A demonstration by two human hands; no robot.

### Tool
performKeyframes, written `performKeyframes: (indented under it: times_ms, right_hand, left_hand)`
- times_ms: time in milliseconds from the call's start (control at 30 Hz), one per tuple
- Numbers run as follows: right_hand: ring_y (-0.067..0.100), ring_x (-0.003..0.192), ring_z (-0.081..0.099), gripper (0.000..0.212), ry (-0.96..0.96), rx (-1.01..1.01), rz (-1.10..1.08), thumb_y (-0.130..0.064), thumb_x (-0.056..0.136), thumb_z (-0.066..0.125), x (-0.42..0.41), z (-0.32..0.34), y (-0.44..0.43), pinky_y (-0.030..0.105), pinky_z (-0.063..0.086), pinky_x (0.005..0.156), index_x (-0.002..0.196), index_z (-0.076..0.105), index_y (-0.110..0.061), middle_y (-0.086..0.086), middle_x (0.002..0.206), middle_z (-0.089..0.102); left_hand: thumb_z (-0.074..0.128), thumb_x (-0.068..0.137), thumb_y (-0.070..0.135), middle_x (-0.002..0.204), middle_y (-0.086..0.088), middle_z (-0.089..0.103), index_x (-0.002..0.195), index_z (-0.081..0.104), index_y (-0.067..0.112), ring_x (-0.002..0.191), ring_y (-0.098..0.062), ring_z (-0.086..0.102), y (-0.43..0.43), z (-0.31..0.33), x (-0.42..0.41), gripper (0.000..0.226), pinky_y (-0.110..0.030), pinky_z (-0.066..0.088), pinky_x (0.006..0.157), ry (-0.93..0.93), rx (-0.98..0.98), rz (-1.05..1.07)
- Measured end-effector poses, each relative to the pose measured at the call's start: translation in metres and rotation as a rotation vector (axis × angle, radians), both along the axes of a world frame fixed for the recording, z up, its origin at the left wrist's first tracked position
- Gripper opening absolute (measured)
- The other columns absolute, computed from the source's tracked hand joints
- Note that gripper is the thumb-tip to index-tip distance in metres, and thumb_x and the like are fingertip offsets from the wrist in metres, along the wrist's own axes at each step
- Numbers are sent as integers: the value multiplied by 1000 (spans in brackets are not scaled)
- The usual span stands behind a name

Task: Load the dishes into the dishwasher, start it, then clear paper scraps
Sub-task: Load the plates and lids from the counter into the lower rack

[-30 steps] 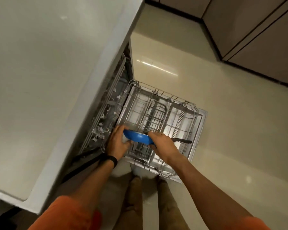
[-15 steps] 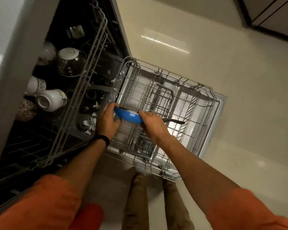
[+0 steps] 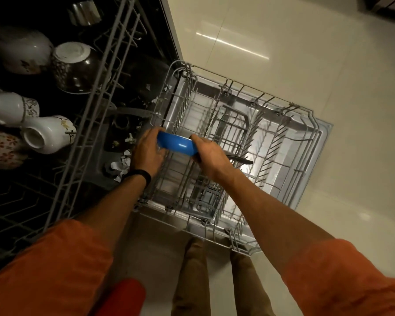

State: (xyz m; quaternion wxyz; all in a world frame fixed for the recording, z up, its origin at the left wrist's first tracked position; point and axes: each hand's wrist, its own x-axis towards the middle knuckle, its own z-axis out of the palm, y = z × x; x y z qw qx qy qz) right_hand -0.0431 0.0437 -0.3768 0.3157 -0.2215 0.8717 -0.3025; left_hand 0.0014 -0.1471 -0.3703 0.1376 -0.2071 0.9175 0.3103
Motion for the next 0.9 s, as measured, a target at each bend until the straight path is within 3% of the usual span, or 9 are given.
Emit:
performKeyframes:
  times_ms: [300,567,767,900]
  right_hand:
    - [11,104,47,47,-71,-29,-147,-10,95,65,-23,-13,-3,24,40,91,137,46,-13,10,130,57]
    - [19,119,51,60,-60,-25,-262,-13,92,71,-34,-21,0,27,37,96,144,42,-16,8,137,52]
    - [25,129,50,64,-84,-14,-326,-16,93,71,-48,-27,-1,38,40,109,149,40,-15,9,143,51]
    - [26,132,49,67,-86,7,-325,-20,94,71,-56,-35,-3,41,38,112,151,38,-15,9,145,50]
  left_hand:
    - [70,86,-6,153,-8,47,148,50,13,139,-27,46,-4,-12,-30,68,-37,38,117,0,14,-31]
    - [66,93,0,162,-6,37,157,37,23,148,-27,36,-1,-27,-48,74,-46,35,120,-43,39,-15]
    - [64,96,3,166,-4,31,159,33,23,150,-26,33,2,-38,-68,73,-37,33,120,-60,59,-20]
    - [67,95,7,166,-4,29,160,30,23,151,-27,30,2,-50,-78,77,-44,32,122,-97,35,-31]
